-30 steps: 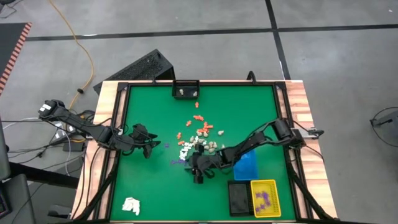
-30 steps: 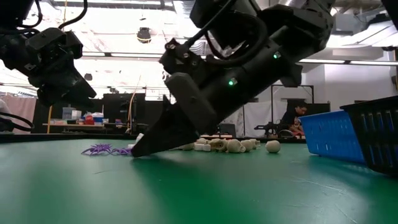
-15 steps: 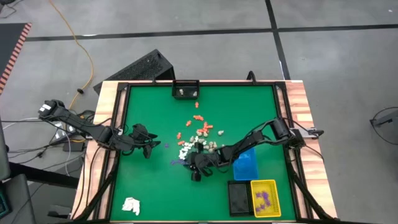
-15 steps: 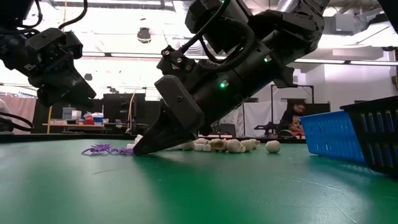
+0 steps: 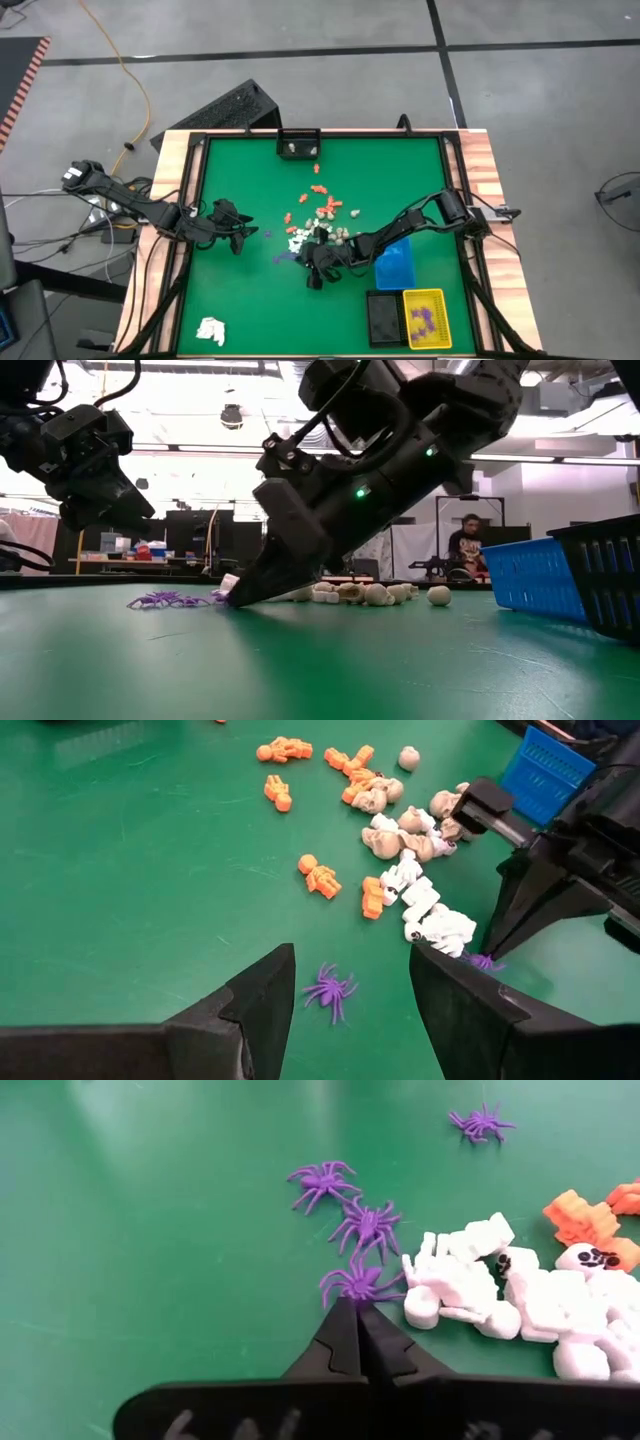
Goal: Sort Halloween decoration
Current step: Put the purple spider toy into the yellow bin
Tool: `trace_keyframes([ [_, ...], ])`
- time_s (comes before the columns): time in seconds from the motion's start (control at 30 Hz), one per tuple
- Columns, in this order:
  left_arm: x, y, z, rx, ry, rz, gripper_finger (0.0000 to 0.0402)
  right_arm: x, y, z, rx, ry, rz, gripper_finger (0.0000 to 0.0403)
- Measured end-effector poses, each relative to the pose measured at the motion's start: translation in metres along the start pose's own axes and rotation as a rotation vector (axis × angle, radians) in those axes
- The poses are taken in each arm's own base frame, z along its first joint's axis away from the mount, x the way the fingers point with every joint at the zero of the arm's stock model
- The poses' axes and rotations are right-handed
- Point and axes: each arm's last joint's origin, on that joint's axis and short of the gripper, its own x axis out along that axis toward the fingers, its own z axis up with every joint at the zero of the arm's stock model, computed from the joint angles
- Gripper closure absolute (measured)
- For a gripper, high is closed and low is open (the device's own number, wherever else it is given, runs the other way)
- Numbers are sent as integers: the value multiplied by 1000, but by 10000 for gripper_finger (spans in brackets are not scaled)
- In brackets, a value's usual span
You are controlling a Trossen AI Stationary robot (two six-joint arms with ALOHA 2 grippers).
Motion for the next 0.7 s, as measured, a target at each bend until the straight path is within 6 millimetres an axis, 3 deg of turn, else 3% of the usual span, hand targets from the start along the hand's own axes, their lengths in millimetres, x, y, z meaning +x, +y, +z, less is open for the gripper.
trace_keyframes([
  [0.17,0,0,0,0,2,-2,213,-14,8,9,-12,-4,22,403],
  [0.37,0,0,0,0,6,-6,213,-49,21,27,-37,32,58,403],
  [0.53,0,0,0,1,6,-6,213,-103,35,38,6,163,108,403],
  [0.7,0,0,0,0,6,-6,213,-166,51,35,119,351,151,403],
])
